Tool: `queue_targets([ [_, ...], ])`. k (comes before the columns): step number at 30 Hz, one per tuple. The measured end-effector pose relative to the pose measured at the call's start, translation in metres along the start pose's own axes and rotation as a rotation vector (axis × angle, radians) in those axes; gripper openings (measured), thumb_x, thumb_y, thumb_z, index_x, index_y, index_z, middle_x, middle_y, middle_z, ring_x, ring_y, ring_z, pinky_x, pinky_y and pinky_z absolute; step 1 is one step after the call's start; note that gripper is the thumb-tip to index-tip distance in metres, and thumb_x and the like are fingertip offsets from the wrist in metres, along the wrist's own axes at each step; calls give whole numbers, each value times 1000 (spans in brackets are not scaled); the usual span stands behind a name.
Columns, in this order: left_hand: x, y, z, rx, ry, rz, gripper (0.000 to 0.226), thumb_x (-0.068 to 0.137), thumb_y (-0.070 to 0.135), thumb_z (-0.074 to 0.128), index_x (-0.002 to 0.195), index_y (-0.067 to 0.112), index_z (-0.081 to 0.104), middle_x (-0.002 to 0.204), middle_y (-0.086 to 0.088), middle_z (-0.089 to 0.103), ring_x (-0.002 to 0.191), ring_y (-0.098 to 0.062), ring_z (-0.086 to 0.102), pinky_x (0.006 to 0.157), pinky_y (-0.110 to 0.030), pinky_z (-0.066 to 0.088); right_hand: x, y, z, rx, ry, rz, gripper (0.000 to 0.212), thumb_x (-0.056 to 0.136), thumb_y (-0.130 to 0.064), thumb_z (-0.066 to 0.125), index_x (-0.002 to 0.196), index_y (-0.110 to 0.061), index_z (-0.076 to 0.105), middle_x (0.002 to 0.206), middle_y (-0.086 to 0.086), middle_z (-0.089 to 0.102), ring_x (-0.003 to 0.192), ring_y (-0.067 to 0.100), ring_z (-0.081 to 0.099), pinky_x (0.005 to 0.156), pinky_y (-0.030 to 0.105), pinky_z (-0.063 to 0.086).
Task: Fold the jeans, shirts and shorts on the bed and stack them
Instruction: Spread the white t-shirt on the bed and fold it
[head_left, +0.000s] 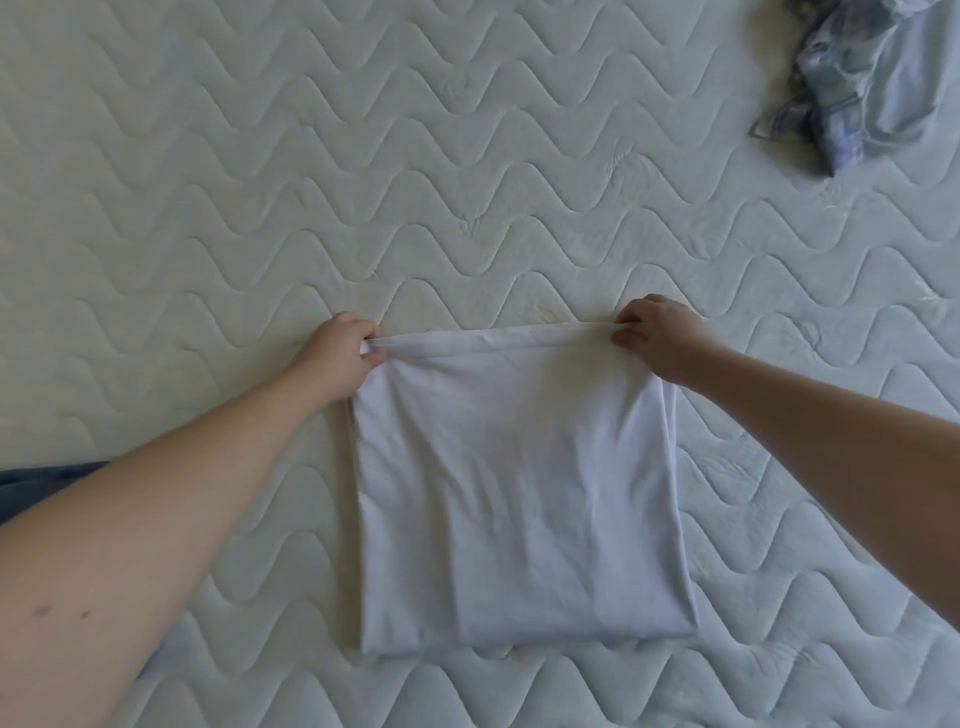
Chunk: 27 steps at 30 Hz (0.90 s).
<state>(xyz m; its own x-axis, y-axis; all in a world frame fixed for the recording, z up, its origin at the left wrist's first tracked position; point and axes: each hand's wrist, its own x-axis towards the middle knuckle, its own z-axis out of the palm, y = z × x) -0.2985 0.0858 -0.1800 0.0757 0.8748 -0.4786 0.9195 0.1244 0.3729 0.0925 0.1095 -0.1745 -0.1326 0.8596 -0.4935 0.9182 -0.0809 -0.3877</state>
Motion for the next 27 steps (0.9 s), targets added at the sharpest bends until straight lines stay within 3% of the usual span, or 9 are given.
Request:
queue_targets([
  [3, 2, 0, -5, -145, 16, -120, 9, 88, 22, 69, 91, 16, 64, 91, -5, 66, 85, -25, 58, 66, -30, 34, 2, 0, -1, 40, 11, 57, 23, 96, -25, 55, 115, -14, 62, 113, 9, 63, 100, 27, 54, 76, 28, 33],
  [5, 3, 1, -11, -272, -21, -161, 17, 83, 23, 75, 90, 19, 60, 84, 1, 65, 79, -21, 58, 64, -30, 40, 3, 1, -3, 50, -4, 77, 20, 95, -22, 55, 113, -17, 61, 110, 7, 64, 90, 21, 50, 72, 28, 32],
  [8, 8, 10, -19, -270, -136, -99, 38, 77, 17, 82, 108, 13, 61, 101, -8, 68, 93, -24, 63, 83, -33, 50, 6, -1, -8, 51, -86, 67, 28, 91, -22, 63, 118, -21, 59, 117, 3, 62, 95, 18, 49, 76, 28, 34],
  [10, 15, 20, -22, -170, -203, -63, 50, 75, 20, 84, 119, 11, 60, 113, -9, 67, 105, -25, 62, 94, -33, 48, 6, -8, -11, -11, -167, 47, 47, 85, -37, 72, 126, -22, 55, 118, -2, 57, 99, 18, 48, 79, 29, 33],
  [13, 23, 37, -22, 0, -298, -56, 56, 75, 26, 84, 124, 12, 60, 121, -7, 64, 109, -25, 61, 93, -31, 47, 10, -20, -12, -157, -219, 29, 62, 80, -47, 75, 131, -21, 52, 121, 3, 58, 108, 25, 52, 81, 33, 37],
  [16, 28, 50, -24, 116, -367, -95, 50, 76, 28, 82, 122, 14, 65, 117, -9, 67, 104, -27, 63, 91, -35, 51, 9, -28, -13, -267, -239, -5, 54, 82, -43, 73, 126, -15, 59, 119, 7, 61, 111, 28, 53, 86, 36, 44],
  [19, 27, 56, -32, 159, -390, -102, 48, 77, 29, 82, 120, 14, 67, 114, -9, 68, 102, -28, 64, 91, -40, 52, 1, -32, -21, -264, -217, -27, 43, 82, -36, 75, 117, -14, 65, 111, 7, 63, 106, 27, 54, 80, 32, 41],
  [24, -3, 57, -50, -48, -226, -62, 77, 70, 21, 87, 132, 21, 42, 107, -7, 56, 94, -25, 58, 74, -31, 46, -26, -37, -42, -194, -166, -69, 27, 79, -33, 78, 95, -19, 62, 86, -4, 57, 84, 19, 52, 63, 28, 36],
  [27, -30, 58, -64, -68, -265, -39, 50, 73, 23, 85, 115, 22, 60, 94, 1, 60, 86, -20, 62, 62, -30, 51, -52, -39, -55, -105, -148, -114, 20, 78, -30, 77, 90, -27, 62, 76, -13, 56, 78, 16, 56, 60, 26, 36],
])
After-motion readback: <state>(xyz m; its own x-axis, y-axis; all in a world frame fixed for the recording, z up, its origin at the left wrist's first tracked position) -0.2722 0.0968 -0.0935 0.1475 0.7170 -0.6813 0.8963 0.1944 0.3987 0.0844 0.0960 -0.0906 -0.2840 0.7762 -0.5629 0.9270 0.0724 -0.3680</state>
